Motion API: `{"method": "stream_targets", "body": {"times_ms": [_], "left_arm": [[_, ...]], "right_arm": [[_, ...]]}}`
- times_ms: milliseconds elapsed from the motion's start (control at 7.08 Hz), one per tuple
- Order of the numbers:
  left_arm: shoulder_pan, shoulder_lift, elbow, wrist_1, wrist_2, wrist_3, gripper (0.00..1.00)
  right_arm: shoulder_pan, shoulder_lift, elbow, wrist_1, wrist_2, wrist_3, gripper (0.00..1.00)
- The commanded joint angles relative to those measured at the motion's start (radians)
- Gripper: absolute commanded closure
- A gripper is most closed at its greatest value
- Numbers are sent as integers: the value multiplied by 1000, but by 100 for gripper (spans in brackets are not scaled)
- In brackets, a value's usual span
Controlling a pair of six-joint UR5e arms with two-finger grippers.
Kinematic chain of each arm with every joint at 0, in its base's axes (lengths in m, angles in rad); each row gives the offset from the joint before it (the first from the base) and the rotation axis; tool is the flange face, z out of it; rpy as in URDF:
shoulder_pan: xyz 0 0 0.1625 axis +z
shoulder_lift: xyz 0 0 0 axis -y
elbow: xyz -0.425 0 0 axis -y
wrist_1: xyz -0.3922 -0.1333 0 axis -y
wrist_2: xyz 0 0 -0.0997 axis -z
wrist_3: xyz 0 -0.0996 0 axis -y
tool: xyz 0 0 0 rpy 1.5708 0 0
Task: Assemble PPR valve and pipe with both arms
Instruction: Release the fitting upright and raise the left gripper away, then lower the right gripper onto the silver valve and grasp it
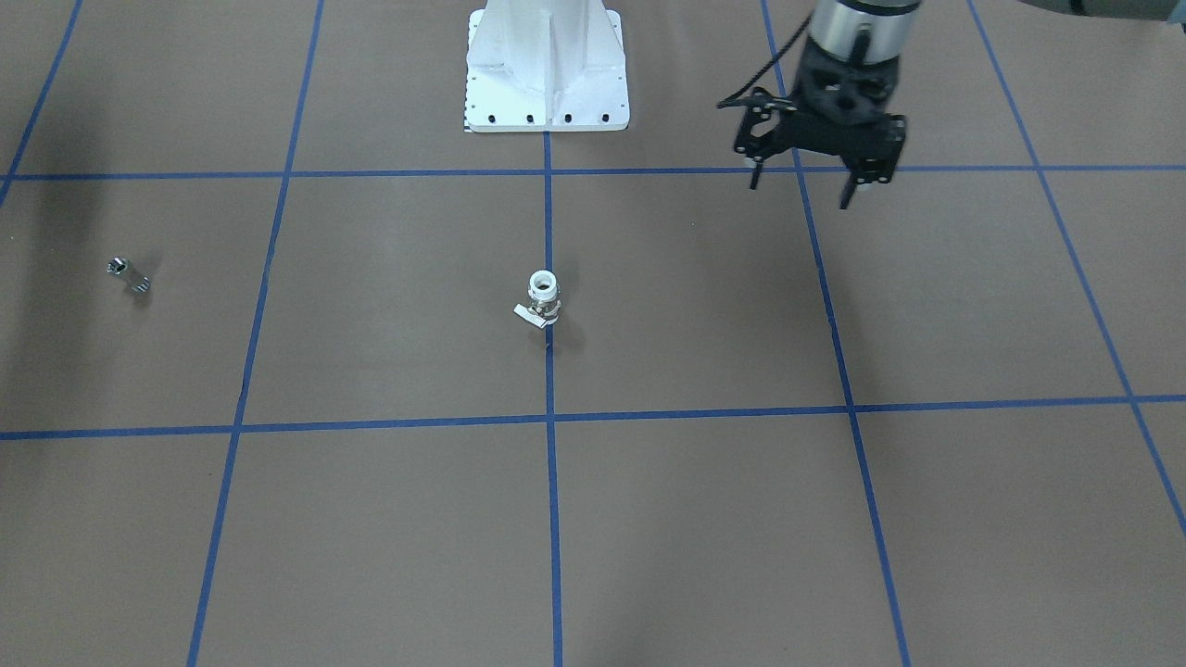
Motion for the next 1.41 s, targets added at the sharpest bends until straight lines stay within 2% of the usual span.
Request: {"method": "stream_targets", "body": {"times_ms": [0,141,424,565,847,1129,1271], "left_arm": [[-326,196,5,1,-200,456,0],[-442,257,42,0,-271,598,0],[-623,374,123,-11,-278,824,0],[-668,417,149,-13,-254,839,0],[-671,474,174,-95,-254,837,0],[-673,485,177,-109,-254,837,0],[-673,485,180,-111,-254,836,0]], "right_arm": [[-132,-19,64,99,-21,268,0],[-194,-42,75,169,-66,365,0],[-290,-86,75,273,-158,494,0],[-333,-109,72,326,-185,500,0],[-434,-134,66,444,-227,629,0],[-590,-135,50,521,-370,783,1],[-621,-144,26,558,-404,797,6]]}}
